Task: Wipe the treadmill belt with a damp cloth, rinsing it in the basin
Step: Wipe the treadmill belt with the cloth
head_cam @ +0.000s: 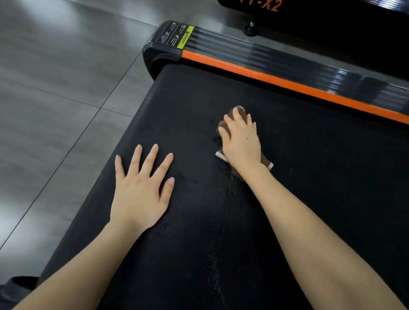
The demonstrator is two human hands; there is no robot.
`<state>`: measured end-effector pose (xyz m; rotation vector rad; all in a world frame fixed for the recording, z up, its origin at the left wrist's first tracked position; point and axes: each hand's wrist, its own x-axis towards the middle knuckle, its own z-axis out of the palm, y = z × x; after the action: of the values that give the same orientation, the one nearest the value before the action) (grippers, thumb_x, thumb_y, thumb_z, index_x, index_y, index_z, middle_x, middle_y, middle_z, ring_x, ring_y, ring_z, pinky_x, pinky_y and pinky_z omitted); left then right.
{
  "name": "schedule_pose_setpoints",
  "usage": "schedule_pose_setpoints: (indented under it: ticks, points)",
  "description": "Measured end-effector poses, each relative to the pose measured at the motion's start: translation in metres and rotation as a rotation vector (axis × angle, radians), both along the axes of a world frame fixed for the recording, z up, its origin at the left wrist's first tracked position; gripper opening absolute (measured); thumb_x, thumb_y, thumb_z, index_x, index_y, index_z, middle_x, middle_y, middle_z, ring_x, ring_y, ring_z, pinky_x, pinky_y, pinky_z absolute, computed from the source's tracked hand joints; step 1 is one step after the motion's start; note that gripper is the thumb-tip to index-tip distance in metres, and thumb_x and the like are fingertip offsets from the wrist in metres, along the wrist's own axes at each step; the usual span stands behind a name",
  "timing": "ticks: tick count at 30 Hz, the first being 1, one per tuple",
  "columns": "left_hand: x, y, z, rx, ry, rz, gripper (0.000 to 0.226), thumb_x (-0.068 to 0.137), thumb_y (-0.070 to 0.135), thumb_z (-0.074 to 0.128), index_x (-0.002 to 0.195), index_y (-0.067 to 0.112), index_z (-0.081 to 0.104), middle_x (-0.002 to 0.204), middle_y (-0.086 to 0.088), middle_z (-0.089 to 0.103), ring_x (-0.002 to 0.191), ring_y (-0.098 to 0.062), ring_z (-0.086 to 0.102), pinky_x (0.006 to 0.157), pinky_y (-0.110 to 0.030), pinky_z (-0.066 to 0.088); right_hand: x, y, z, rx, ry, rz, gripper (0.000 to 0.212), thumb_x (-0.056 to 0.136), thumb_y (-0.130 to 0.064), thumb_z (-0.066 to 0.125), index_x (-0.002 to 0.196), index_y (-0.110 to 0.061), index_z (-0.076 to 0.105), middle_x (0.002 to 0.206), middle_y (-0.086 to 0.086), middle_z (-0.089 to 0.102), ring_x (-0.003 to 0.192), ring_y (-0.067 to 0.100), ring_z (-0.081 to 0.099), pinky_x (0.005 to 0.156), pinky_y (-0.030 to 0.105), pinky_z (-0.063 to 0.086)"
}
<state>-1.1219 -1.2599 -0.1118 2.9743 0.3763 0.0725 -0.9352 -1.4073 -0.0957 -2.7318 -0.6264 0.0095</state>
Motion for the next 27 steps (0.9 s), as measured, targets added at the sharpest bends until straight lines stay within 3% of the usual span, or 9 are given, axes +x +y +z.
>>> schedule_pose_setpoints:
  ticks: [5, 9, 12, 16, 18, 21, 23, 27]
  points:
    - [-0.001, 0.002, 0.000, -0.027, -0.003, -0.005, 0.055, 0.095, 0.047, 0.023, 0.144, 0.027, 0.037, 0.152, -0.008, 0.032, 0.142, -0.035, 0.019, 0.112, -0.062, 0.011, -0.141, -0.037, -0.002, -0.006, 0.019, 0.364, 0.048, 0.092, -0.039, 0.042, 0.131, -0.014, 0.054, 0.148, 0.005, 0.039, 0.139, 0.035, 0.027, 0.114, 0.047, 0.018]
    - [-0.001, 0.000, 0.000, -0.017, 0.007, 0.003, 0.055, 0.095, 0.047, 0.023, 0.144, 0.027, 0.038, 0.152, -0.007, 0.032, 0.142, -0.034, 0.020, 0.112, -0.061, 0.012, -0.118, -0.045, -0.002, -0.033, -0.055, 0.574, 0.044, 0.092, -0.039, 0.044, 0.128, -0.018, 0.057, 0.144, 0.003, 0.045, 0.135, 0.031, 0.038, 0.112, 0.046, 0.025]
    - [-0.001, 0.000, -0.001, 0.003, 0.011, 0.012, 0.054, 0.095, 0.047, 0.023, 0.144, 0.028, 0.038, 0.152, -0.006, 0.032, 0.143, -0.033, 0.020, 0.113, -0.060, 0.011, -0.041, -0.012, -0.002, -0.006, -0.067, 0.356, 0.040, 0.094, -0.029, 0.051, 0.131, -0.013, 0.055, 0.149, 0.007, 0.038, 0.138, 0.034, 0.031, 0.116, 0.049, 0.020]
    - [0.000, 0.001, -0.001, 0.012, 0.009, 0.014, 0.055, 0.095, 0.049, 0.021, 0.144, 0.029, 0.037, 0.152, -0.005, 0.032, 0.143, -0.033, 0.020, 0.113, -0.059, 0.010, 0.025, 0.030, -0.002, 0.001, -0.009, 0.087, 0.042, 0.098, -0.032, 0.045, 0.137, -0.017, 0.048, 0.154, 0.003, 0.027, 0.142, 0.034, 0.019, 0.117, 0.045, 0.010]
    - [0.000, 0.001, -0.001, 0.004, 0.016, 0.015, 0.055, 0.095, 0.049, 0.020, 0.144, 0.029, 0.037, 0.152, -0.005, 0.031, 0.143, -0.032, 0.019, 0.114, -0.058, 0.010, 0.000, 0.025, -0.001, 0.023, -0.017, 0.133, 0.042, 0.096, -0.029, 0.048, 0.135, -0.014, 0.050, 0.153, 0.005, 0.030, 0.140, 0.039, 0.021, 0.116, 0.048, 0.011]
    - [0.001, 0.001, -0.001, 0.009, 0.023, 0.016, 0.056, 0.095, 0.049, 0.021, 0.144, 0.029, 0.037, 0.152, -0.005, 0.031, 0.143, -0.032, 0.019, 0.114, -0.058, 0.010, -0.067, -0.006, -0.002, 0.035, -0.027, 0.476, 0.042, 0.091, -0.026, 0.057, 0.130, -0.011, 0.055, 0.147, 0.009, 0.040, 0.137, 0.040, 0.030, 0.113, 0.047, 0.018]
    - [0.000, 0.000, -0.001, 0.016, 0.027, 0.018, 0.056, 0.095, 0.050, 0.020, 0.144, 0.029, 0.036, 0.153, -0.004, 0.030, 0.143, -0.032, 0.019, 0.114, -0.058, 0.010, -0.059, -0.017, 0.000, 0.044, -0.021, 0.567, 0.041, 0.090, -0.028, 0.058, 0.128, -0.014, 0.058, 0.146, 0.007, 0.043, 0.136, 0.035, 0.035, 0.113, 0.045, 0.020]
    - [0.000, 0.001, -0.003, 0.021, 0.015, 0.023, 0.055, 0.095, 0.049, 0.020, 0.145, 0.030, 0.035, 0.153, -0.004, 0.031, 0.143, -0.031, 0.019, 0.114, -0.057, 0.011, 0.040, -0.005, 0.005, -0.091, -0.046, 0.205, 0.044, 0.093, -0.031, 0.053, 0.135, -0.016, 0.050, 0.153, 0.006, 0.028, 0.139, 0.034, 0.025, 0.114, 0.047, 0.019]
